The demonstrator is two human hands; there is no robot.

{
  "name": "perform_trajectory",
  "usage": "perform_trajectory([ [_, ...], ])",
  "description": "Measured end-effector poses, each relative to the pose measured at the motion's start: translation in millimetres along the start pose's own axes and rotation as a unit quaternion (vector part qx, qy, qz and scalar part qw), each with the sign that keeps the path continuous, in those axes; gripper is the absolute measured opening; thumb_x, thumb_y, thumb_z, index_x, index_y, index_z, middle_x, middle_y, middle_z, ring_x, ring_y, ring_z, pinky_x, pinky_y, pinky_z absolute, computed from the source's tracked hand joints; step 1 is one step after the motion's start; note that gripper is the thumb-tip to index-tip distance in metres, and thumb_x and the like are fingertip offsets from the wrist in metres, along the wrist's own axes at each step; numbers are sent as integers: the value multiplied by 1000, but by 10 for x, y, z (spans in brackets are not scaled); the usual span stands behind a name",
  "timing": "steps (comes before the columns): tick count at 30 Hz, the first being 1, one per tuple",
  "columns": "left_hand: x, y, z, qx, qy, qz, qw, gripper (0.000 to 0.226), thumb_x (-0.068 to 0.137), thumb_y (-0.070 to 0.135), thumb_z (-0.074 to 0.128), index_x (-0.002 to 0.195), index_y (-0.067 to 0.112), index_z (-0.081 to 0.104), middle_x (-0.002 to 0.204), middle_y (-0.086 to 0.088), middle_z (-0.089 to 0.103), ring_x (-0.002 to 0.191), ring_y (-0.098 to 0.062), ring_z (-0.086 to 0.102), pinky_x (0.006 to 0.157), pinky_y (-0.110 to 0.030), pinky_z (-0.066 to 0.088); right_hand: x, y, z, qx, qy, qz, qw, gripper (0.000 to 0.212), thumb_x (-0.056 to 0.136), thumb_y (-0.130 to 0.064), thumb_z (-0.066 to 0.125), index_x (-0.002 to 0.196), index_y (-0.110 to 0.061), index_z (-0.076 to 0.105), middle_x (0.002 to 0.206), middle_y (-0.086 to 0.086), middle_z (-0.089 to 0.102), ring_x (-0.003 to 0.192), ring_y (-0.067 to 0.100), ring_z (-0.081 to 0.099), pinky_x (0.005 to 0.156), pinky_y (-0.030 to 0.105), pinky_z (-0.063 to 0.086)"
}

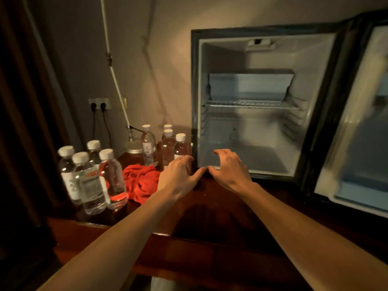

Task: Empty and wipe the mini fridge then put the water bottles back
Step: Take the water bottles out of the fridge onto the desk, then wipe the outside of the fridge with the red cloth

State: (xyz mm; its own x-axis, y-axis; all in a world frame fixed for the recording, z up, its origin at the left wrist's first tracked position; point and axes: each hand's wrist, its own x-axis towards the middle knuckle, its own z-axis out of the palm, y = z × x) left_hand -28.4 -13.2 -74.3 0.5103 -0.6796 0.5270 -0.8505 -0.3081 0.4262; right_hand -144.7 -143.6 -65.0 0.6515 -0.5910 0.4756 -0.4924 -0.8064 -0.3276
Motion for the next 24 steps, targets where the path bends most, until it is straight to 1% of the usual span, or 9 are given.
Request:
perform_trajectory([
  [3,181,207,172,-3,-14,27,1000,55,85,64,58,124,26,58,119,5,63,111,-18,60,85,-36,51,42,258,-164,-27,12,26,999,58,89,-43,59,139,-16,46,138,4,50,128,24,45,99,39,43],
  [5,294,323,288,-17,-25,42,999,55,85,63,58,126,25,57,122,5,62,113,-18,60,87,-38,52,65,411,-276,-39,18,48,998,57,90,-43,59,139,-15,46,138,4,51,129,24,45,100,38,42],
  [9,471,503,506,-34,-52,61,996,51,86,59,59,125,26,56,126,6,60,115,-19,59,89,-40,52,51,674,-424,-55,27,92,994,52,91,-43,58,136,-17,49,135,2,53,126,23,48,99,38,44],
  [11,518,600,602,-42,-66,70,994,48,87,57,60,125,27,56,126,7,60,115,-19,59,88,-39,51,5,789,-492,-70,35,108,991,49,92,-43,58,133,-18,51,132,0,55,123,21,50,96,35,46],
  [15,597,827,769,-68,-81,93,990,40,87,50,62,119,29,58,122,10,60,114,-17,58,87,-38,50,-104,1014,-672,-92,55,136,985,42,93,-41,57,129,-19,55,128,0,58,121,19,51,90,30,43],
  [18,620,1036,873,-86,-102,118,984,35,87,47,62,116,28,58,120,10,60,112,-16,58,85,-37,49,-244,1178,-887,-104,77,160,979,38,94,-39,56,127,-20,56,125,-2,59,119,18,51,87,31,44],
  [20,616,1230,951,-107,-113,139,978,35,87,46,62,116,27,59,119,9,60,111,-18,59,85,-38,50,-402,1309,-1057,-116,91,174,974,34,94,-37,55,124,-20,56,120,-1,60,113,20,53,84,33,45],
  [22,559,1497,1036,-131,-123,165,970,33,87,45,63,115,27,59,118,8,61,110,-19,59,84,-38,50,-600,1417,-1236,-102,120,175,972,28,94,-31,58,119,-18,58,114,1,62,106,22,57,84,33,46],
  [24,447,1808,1114,-153,-131,196,960,31,87,43,62,114,28,60,116,7,61,109,-19,60,83,-36,50,-817,1453,-1374,-115,158,134,971,21,92,-22,61,111,-15,62,105,3,65,97,23,60,80,33,47],
])
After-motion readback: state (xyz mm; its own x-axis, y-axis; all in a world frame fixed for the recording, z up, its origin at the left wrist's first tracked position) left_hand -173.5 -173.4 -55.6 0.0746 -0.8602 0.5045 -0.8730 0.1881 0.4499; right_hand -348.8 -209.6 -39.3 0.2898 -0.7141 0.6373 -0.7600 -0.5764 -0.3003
